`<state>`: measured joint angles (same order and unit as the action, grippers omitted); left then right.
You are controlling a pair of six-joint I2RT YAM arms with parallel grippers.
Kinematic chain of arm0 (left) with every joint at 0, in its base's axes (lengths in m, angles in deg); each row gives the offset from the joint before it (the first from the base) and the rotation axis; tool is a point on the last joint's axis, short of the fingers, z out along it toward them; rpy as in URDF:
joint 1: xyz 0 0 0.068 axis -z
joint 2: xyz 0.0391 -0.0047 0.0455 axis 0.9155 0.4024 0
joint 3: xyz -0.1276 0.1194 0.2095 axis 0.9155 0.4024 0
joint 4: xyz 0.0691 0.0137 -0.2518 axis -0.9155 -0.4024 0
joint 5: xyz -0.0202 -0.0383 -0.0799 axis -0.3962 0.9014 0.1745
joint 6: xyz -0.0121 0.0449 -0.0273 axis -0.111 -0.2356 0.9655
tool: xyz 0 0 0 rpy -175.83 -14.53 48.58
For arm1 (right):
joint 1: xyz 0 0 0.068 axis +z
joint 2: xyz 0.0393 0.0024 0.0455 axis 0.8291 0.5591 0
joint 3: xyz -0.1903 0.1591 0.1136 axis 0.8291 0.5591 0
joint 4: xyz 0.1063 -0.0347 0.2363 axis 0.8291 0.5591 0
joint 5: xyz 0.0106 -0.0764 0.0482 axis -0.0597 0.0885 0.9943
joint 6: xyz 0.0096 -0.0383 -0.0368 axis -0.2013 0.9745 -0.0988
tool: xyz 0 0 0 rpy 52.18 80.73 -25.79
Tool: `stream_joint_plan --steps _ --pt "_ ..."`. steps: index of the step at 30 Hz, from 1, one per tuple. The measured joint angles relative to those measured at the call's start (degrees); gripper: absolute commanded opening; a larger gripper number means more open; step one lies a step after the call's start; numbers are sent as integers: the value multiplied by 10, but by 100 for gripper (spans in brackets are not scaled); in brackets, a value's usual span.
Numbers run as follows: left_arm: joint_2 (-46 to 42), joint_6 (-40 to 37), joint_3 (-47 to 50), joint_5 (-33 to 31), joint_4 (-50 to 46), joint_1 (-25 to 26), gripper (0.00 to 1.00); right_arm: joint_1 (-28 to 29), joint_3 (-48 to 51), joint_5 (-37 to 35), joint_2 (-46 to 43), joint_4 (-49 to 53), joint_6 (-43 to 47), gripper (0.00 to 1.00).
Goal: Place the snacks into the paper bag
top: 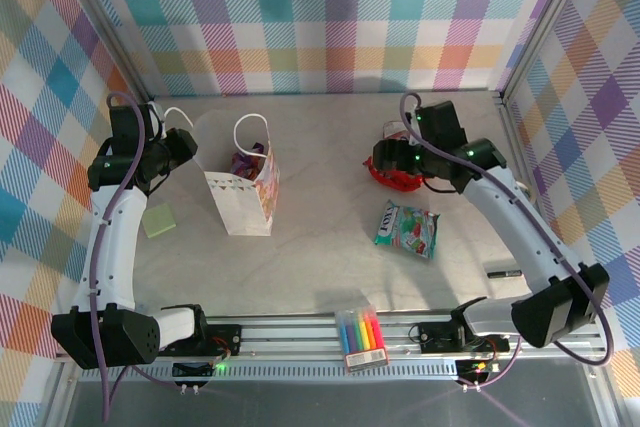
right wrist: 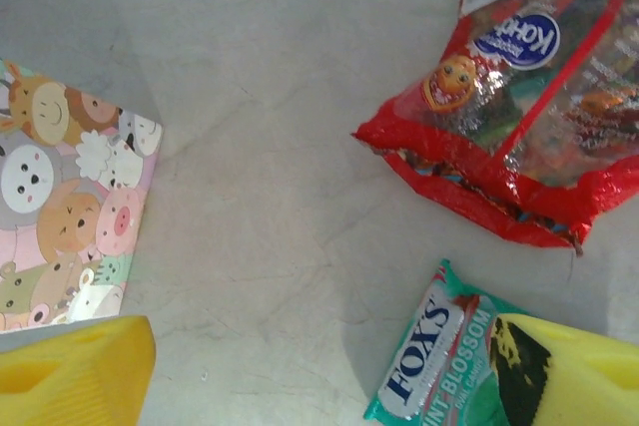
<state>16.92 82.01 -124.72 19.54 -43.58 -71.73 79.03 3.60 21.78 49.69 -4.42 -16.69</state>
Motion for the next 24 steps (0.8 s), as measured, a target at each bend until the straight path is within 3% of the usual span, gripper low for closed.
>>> stream_joint_plan --steps 8,24 --pt "0 -5 0 2 0 0 29 -85 93 56 -50 -3 -41 100" --pt "4 -18 4 3 -1 0 29 -189 184 90 -86 3 -110 99"
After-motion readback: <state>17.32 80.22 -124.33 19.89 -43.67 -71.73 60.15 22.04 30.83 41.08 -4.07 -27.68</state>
